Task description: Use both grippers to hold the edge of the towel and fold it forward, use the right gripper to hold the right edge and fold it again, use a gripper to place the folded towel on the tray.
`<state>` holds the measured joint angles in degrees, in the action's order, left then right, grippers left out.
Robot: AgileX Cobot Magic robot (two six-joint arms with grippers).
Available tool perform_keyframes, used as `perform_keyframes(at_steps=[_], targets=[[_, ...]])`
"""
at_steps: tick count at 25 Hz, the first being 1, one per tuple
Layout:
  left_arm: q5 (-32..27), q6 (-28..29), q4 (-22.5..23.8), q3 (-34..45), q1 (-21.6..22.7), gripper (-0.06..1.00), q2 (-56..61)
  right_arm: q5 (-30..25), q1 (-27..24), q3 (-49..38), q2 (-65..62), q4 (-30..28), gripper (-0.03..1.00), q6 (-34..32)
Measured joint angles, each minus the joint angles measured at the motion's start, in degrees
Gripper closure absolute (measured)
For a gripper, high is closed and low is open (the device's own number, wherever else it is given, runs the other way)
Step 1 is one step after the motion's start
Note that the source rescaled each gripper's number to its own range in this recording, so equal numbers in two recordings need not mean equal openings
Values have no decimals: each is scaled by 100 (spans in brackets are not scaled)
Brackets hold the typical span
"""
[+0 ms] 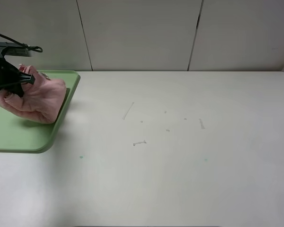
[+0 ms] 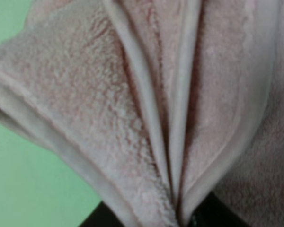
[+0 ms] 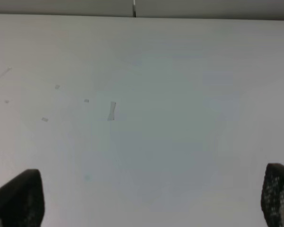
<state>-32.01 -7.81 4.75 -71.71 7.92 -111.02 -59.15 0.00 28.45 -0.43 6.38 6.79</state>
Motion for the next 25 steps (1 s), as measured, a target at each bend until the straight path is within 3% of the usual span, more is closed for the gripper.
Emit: perform_keyframes(at_steps=[7, 10, 12, 14, 18, 25], targets=[[0, 12, 227, 0, 0, 74, 0, 0, 0, 0, 0, 0, -3, 0], [0, 25, 360, 0, 0, 44, 0, 0, 0, 0, 0, 0, -3, 0], [-2, 38, 367, 0, 0, 14, 0, 0, 0, 0, 0, 0, -3, 0], [-14, 56, 367, 0, 0, 2, 0, 0, 0, 0, 0, 0, -3, 0], [-25, 67, 378, 0, 0, -4, 0, 0, 0, 0, 0, 0, -3, 0], [-55, 72, 378, 0, 0, -5, 0, 0, 0, 0, 0, 0, -3, 0]])
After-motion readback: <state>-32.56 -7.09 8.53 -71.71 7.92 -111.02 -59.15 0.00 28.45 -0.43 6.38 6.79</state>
